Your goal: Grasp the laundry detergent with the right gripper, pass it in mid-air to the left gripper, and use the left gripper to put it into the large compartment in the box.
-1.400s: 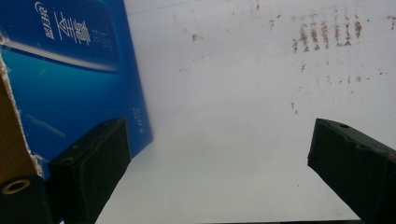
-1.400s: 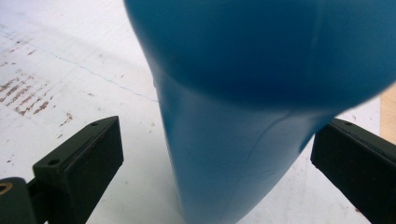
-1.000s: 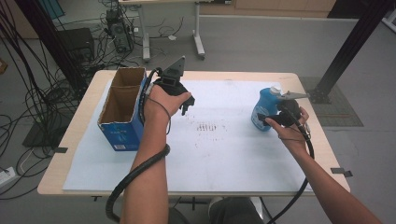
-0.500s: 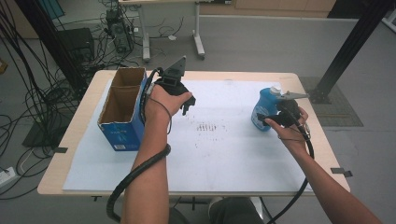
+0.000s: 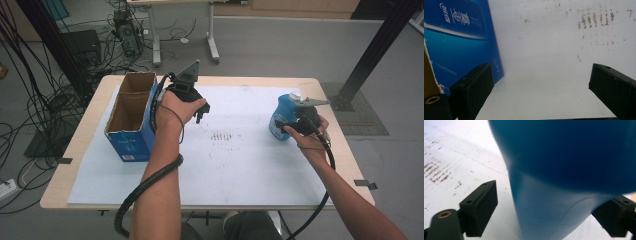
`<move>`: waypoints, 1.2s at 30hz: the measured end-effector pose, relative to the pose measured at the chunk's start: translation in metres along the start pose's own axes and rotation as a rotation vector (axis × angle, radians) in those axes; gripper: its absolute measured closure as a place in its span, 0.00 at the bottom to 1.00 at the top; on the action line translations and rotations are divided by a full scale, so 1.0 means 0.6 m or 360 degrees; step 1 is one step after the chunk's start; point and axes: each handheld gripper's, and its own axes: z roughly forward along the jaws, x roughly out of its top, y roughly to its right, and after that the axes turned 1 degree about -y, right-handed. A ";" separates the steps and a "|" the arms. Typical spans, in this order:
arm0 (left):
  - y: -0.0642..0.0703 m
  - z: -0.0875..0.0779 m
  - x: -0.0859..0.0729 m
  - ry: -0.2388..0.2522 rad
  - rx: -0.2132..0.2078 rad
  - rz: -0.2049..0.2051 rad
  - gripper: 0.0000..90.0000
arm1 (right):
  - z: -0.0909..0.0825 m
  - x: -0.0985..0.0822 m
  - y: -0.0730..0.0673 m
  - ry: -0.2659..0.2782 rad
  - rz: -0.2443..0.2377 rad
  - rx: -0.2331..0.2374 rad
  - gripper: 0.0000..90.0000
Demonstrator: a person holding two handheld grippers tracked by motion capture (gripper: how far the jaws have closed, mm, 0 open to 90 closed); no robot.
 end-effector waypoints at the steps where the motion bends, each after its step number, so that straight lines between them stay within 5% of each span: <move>1: 0.000 0.000 0.000 -0.0001 0.0001 -0.0002 0.07 | 0.000 0.000 0.000 0.0003 -0.0001 -0.0001 0.18; 15: 0.002 0.002 0.000 -0.0006 0.0002 0.0001 0.07 | 0.007 -0.001 0.000 0.0011 -0.0049 -0.0007 0.43; 36: -0.006 -0.004 -0.004 -0.0002 0.0005 -0.0005 0.07 | 0.006 -0.002 0.006 0.0013 -0.0036 0.0033 0.47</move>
